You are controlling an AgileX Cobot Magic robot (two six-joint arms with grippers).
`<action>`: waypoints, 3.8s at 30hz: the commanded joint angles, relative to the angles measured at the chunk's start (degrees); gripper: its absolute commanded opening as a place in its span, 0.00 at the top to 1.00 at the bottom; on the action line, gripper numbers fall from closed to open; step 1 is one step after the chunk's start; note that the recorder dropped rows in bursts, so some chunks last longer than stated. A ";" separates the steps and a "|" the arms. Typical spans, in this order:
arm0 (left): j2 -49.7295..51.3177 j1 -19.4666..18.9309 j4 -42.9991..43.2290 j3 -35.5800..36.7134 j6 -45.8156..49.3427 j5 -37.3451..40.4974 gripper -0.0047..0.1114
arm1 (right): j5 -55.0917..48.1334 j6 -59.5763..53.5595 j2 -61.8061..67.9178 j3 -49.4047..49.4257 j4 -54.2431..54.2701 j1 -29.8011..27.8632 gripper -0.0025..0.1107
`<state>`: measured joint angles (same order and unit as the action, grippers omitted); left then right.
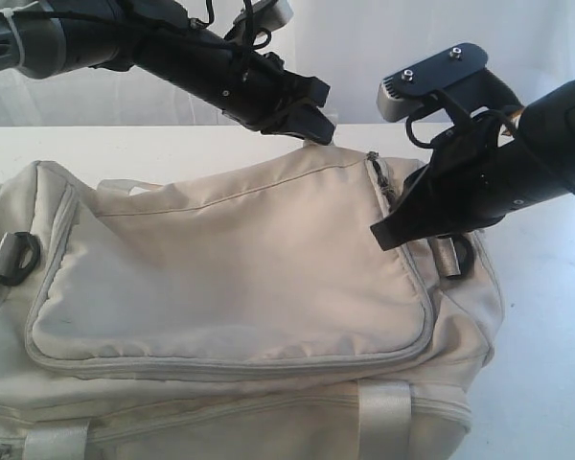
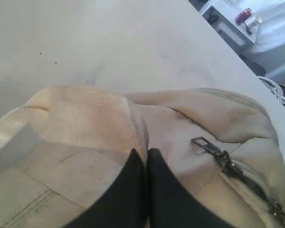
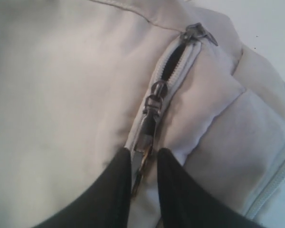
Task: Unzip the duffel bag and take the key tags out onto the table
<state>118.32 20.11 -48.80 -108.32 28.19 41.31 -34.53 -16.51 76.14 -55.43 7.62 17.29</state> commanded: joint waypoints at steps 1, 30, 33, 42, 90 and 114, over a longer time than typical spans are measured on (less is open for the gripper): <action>-1.68 -0.07 -1.25 -0.40 -0.32 1.76 0.96 | -0.12 0.32 0.12 0.30 -0.17 -0.17 0.79; -1.68 -0.07 -1.25 -0.40 -1.36 -0.23 0.96 | -21.05 6.29 -15.73 6.05 3.19 -0.17 0.98; -1.68 -0.07 -1.25 -0.40 -1.37 -0.77 0.96 | -21.29 6.24 -19.74 9.09 5.50 -0.17 0.98; -1.68 -0.07 -1.25 -0.40 -1.90 -1.29 0.96 | -21.44 2.18 -28.20 16.37 16.41 -0.17 0.98; -38.57 1.06 -15.45 48.19 22.17 19.09 0.53 | -5.15 -10.53 -28.59 26.90 32.60 -0.17 0.45; -40.92 57.21 -51.15 64.30 55.80 -62.66 0.96 | -15.54 10.73 -18.57 3.33 -5.73 -0.17 0.54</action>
<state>75.79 73.33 -97.81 -43.92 82.73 -17.67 -52.92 -5.71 56.96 -51.86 2.57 17.29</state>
